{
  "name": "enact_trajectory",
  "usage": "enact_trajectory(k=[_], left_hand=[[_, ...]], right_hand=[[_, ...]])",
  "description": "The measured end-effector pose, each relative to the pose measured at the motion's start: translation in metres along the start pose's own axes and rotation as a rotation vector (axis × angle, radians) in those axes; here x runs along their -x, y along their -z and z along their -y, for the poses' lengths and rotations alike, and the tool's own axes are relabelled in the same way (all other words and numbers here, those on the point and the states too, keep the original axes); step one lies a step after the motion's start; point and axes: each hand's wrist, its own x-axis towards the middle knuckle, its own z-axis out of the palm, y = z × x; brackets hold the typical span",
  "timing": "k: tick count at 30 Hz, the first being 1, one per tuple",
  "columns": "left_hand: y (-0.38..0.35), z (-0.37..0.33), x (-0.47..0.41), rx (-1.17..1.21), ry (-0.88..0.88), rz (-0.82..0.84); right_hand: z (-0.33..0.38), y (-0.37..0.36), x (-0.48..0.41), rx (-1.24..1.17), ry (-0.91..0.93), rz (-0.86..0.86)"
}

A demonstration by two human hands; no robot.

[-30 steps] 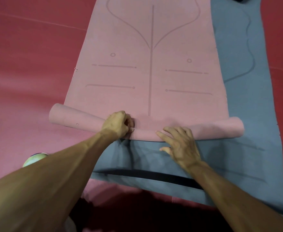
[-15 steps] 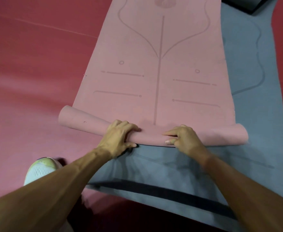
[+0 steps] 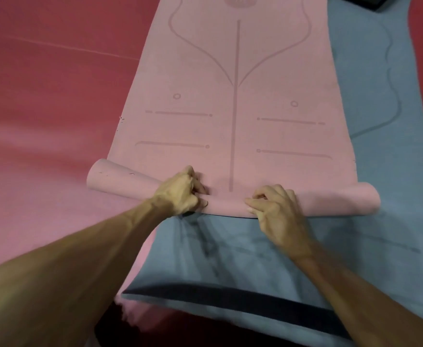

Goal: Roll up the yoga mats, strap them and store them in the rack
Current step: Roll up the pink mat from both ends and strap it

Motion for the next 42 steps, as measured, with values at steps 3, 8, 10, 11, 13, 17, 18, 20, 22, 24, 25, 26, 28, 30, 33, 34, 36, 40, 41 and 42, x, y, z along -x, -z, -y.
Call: enact_trajectory(k=[3,8,10,11,13,17,18,20,22,24,25,26,28,30,33,34,36,40,41,42], left_hand=[[0.004,-0.004,-0.011,-0.012,-0.021,0.063],[0.006,-0.008,-0.016,-0.085,0.017,-0.018],[0.005,-0.011,-0.014,-0.094,0.022,-0.115],[0.002,-0.012,-0.012,-0.155,-0.003,-0.165],[-0.008,-0.010,-0.009,-0.231,-0.038,-0.287],[-0.023,-0.006,0.001,-0.129,0.009,-0.451],[-0.024,-0.004,0.004,-0.148,-0.027,-0.421],[-0.022,0.000,0.008,-0.215,-0.113,-0.322],[-0.016,0.004,0.008,-0.219,-0.157,-0.259],[-0.009,0.002,0.002,-0.208,-0.155,-0.226],[-0.007,0.001,-0.002,-0.211,-0.153,-0.201],[-0.004,-0.002,-0.006,-0.208,-0.145,-0.174],[0.005,-0.007,-0.015,-0.186,-0.121,-0.104],[0.011,-0.010,-0.026,-0.159,-0.095,-0.054],[0.012,-0.008,-0.041,-0.148,-0.070,-0.012],[0.010,-0.005,-0.045,-0.140,-0.056,-0.013],[0.009,0.000,-0.051,-0.078,-0.004,-0.025],[0.010,-0.004,-0.054,-0.155,-0.040,-0.064],[0.012,-0.006,-0.053,-0.149,-0.033,-0.090],[0.013,-0.009,-0.050,-0.143,-0.013,-0.116]], right_hand=[[0.004,-0.009,0.008,0.007,0.015,0.073],[0.007,-0.022,-0.001,-0.043,-0.110,0.077],[0.002,-0.021,-0.014,-0.063,-0.074,0.108],[-0.002,-0.020,-0.020,-0.068,-0.054,0.139],[-0.009,-0.016,-0.032,-0.089,-0.063,0.210],[-0.017,-0.010,-0.057,-0.177,-0.112,0.403],[-0.017,-0.007,-0.063,-0.186,-0.110,0.448],[-0.017,-0.001,-0.072,-0.214,-0.137,0.513],[-0.016,0.002,-0.075,-0.226,-0.155,0.522],[-0.014,0.002,-0.071,-0.197,-0.143,0.480],[-0.014,0.001,-0.067,-0.190,-0.133,0.441],[-0.015,-0.002,-0.062,-0.186,-0.124,0.401],[-0.016,-0.011,-0.053,-0.152,-0.130,0.326],[-0.014,-0.020,-0.045,-0.086,-0.160,0.197],[-0.010,-0.021,-0.036,0.096,-0.137,0.114],[-0.010,-0.020,-0.032,0.157,-0.106,0.107],[-0.014,-0.023,-0.025,0.251,-0.029,0.098],[-0.019,-0.027,-0.031,0.349,0.044,0.145],[-0.018,-0.027,-0.036,0.372,0.041,0.182],[-0.018,-0.025,-0.041,0.390,0.037,0.219]])
